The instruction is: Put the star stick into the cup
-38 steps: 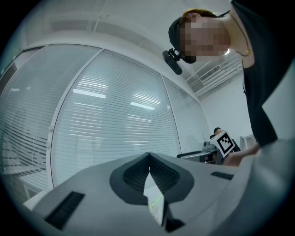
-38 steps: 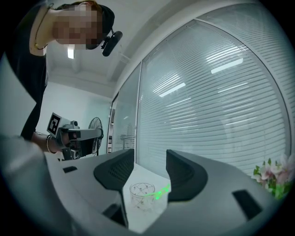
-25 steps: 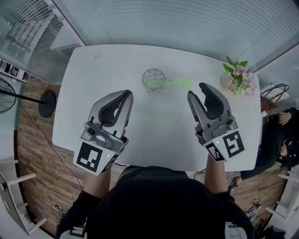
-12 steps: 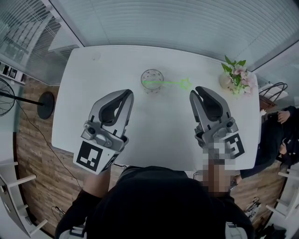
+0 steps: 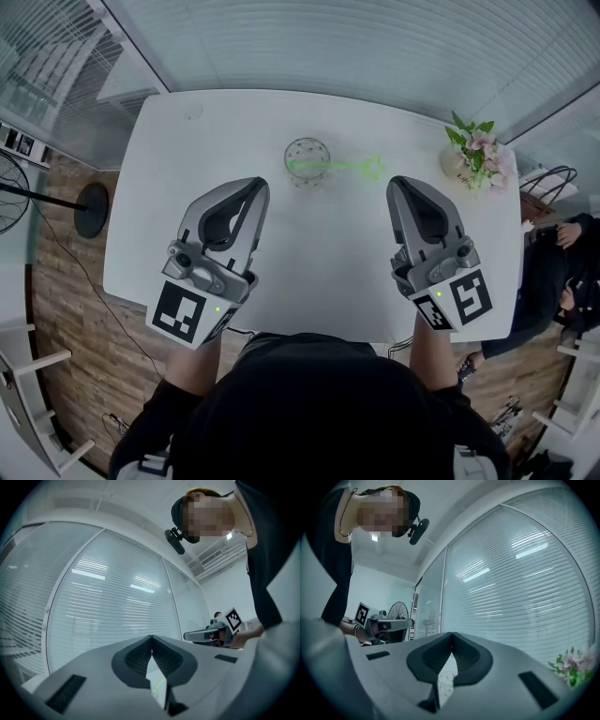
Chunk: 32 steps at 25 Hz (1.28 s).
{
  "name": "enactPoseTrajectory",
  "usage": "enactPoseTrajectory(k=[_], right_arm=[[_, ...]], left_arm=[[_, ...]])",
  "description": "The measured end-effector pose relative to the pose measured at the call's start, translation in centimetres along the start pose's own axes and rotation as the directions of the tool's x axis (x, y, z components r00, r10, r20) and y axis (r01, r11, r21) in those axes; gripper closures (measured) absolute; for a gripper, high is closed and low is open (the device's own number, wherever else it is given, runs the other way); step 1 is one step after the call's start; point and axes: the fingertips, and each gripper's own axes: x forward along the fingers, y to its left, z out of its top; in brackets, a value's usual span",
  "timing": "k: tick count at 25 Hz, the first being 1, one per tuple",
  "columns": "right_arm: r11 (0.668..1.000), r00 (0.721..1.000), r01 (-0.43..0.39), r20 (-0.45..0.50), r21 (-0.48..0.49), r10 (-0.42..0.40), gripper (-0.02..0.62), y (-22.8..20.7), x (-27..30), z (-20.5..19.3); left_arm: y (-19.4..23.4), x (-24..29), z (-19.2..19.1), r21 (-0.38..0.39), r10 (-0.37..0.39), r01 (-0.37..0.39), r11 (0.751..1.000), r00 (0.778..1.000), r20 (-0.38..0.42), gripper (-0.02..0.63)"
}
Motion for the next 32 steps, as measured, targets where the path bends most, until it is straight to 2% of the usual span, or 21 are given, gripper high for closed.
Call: enactPoseTrajectory(k=[32], right_arm=[[1.0,1.0,0.0,0.01,-0.028,0.0,0.592,0.14,0.05,0.27]], left_arm=[[0.29,-0.11,0.16,0.002,0.011,-0.011,1.0,1.0,0.009,0.592]])
